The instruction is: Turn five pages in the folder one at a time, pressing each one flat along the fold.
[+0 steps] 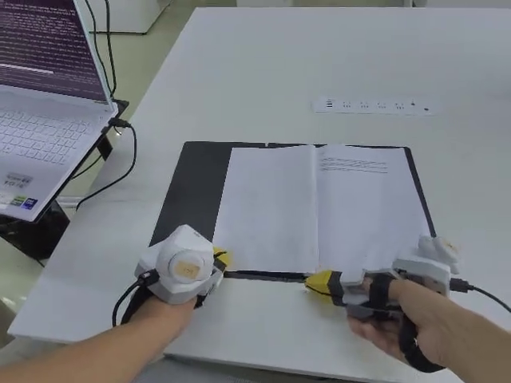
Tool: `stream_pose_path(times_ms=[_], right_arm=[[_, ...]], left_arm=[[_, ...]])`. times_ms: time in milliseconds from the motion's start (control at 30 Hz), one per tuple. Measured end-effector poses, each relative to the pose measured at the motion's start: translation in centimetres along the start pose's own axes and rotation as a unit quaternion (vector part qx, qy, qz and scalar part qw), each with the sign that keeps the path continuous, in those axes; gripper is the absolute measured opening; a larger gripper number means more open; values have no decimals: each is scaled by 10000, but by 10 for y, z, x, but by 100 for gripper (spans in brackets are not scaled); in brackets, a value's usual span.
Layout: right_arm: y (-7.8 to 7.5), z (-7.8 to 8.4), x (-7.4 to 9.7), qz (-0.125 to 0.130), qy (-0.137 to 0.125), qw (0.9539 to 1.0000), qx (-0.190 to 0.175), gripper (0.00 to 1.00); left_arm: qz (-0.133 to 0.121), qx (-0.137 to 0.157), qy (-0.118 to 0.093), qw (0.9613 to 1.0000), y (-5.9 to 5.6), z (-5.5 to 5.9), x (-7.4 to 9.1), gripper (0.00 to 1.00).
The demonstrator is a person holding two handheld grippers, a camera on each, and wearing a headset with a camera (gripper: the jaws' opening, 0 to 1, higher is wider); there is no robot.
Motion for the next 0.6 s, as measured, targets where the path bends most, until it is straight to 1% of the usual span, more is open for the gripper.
stream_pose_path(times_ms=[33, 67, 100, 133, 167, 200, 233, 267, 300, 333, 367, 400, 433, 467, 500, 533, 567, 600], right_arm=[[6, 2, 2, -135, -78, 9999, 62, 0], [13, 6, 7, -258, -113, 9996, 81, 0], [20, 7, 11, -309, -222, 9991, 196, 0], [24, 7, 15, -328, -325, 9983, 348, 0], [33, 7, 22, -356, -465, 9967, 560, 0], [40, 7, 28, -389, -604, 9957, 577, 0], [47, 6, 36, -430, -805, 9934, 696, 0], [51, 6, 43, -407, -891, 9923, 764, 0], [55, 4, 54, -314, -1128, 9896, 834, 0], [58, 2, 61, -321, -1312, 9867, 909, 0], [61, 1, 68, -325, -1481, 9837, 969, 0], [65, -1, 79, -284, -1668, 9796, 1089, 0], [67, 0, 86, -204, -1733, 9774, 1190, 0], [69, 0, 93, -112, -1783, 9750, 1323, 0], [69, 0, 98, 17, -1823, 9723, 1465, 0], [69, 0, 107, 192, -1882, 9684, 1623, 0], [70, 1, 112, 309, -1912, 9657, 1728, 0], [71, 2, 117, 453, -1902, 9605, 1980, 0]], left_arm=[[4, 74, 44, 10000, 0, 0, 0, 0], [8, 210, 108, 9997, 1, -1, 0, 0], [29, 329, 166, 9993, 1, -1, 0, 0], [71, 382, 227, 9990, 2, -2, 1, 0], [75, 408, 239, 9989, 2, -2, 1, 0], [80, 488, 287, 9984, 3, -3, 3, 0], [87, 517, 230, 9984, 4, -4, 5, 0], [159, 744, 232, 9968, 3, -6, 8, 0], [183, 837, 216, 9961, 4, -8, 11, 2], [204, 847, 149, 9961, 6, -12, 17, 5], [219, 878, 142, 9958, 6, -15, 21, 8], [256, 933, 147, 9952, 7, -18, 25, 10], [286, 991, 147, 9946, 7, -21, 28, 12], [309, 1040, 92, 9941, 8, -26, 35, 13], [320, 1114, -14, 9933, 9, -30, 40, 15], [321, 1188, -53, 9924, 10, -33, 44, 17], [342, 1271, -64, 9913, 11, -35, 49, 19], [347, 1337, -80, 9904, 11, -37, 53, 22]])
Point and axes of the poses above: the centre of the closed fingertips' face, and the gripper's own axes: x roughly backward along the fingers, y roughly to its left, z roughly out of its underside, the point moved 9 cm from there along x, roughly backward along the fingers, and after that the axes turned 11 degrees about -z, right-handed, at the moved point
